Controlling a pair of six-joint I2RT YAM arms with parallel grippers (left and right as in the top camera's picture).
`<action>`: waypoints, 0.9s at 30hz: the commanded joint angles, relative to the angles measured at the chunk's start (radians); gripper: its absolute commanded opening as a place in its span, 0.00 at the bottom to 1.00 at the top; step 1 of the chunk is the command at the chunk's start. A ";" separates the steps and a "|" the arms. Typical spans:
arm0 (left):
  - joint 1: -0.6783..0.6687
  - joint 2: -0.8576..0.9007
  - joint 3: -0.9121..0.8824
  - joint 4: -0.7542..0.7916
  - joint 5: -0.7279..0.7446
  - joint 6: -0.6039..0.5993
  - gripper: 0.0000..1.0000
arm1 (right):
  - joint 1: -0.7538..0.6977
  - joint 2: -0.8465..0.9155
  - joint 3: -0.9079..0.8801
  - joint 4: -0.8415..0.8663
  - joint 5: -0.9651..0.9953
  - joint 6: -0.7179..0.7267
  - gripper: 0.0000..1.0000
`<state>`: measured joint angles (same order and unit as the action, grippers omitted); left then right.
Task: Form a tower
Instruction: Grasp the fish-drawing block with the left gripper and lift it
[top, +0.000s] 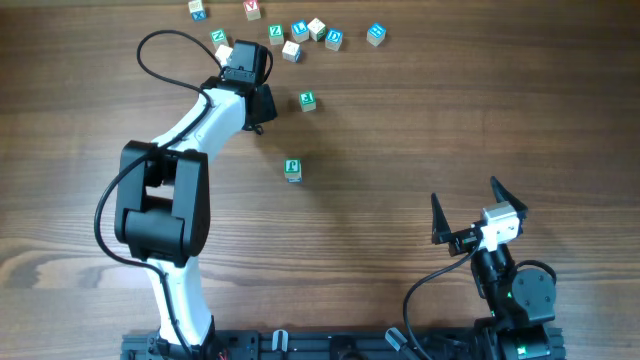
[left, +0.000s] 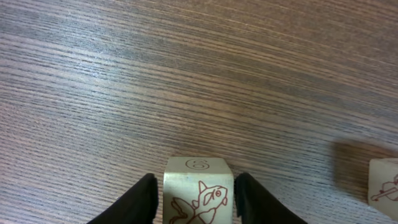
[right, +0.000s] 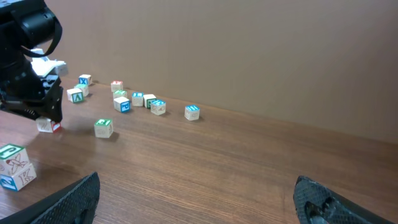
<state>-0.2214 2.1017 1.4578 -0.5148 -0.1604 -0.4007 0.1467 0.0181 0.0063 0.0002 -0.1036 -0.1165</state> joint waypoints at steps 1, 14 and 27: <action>0.002 0.015 -0.001 0.003 -0.013 0.005 0.38 | -0.006 -0.007 -0.001 0.004 0.014 0.012 1.00; 0.001 -0.050 -0.001 -0.106 0.122 0.005 0.33 | -0.006 -0.007 -0.001 0.004 0.014 0.012 1.00; 0.001 -0.050 -0.001 -0.155 0.126 0.005 0.39 | -0.006 -0.007 -0.001 0.004 0.014 0.012 0.99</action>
<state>-0.2214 2.0792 1.4578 -0.6769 -0.0498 -0.4007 0.1467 0.0181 0.0059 0.0002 -0.1036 -0.1165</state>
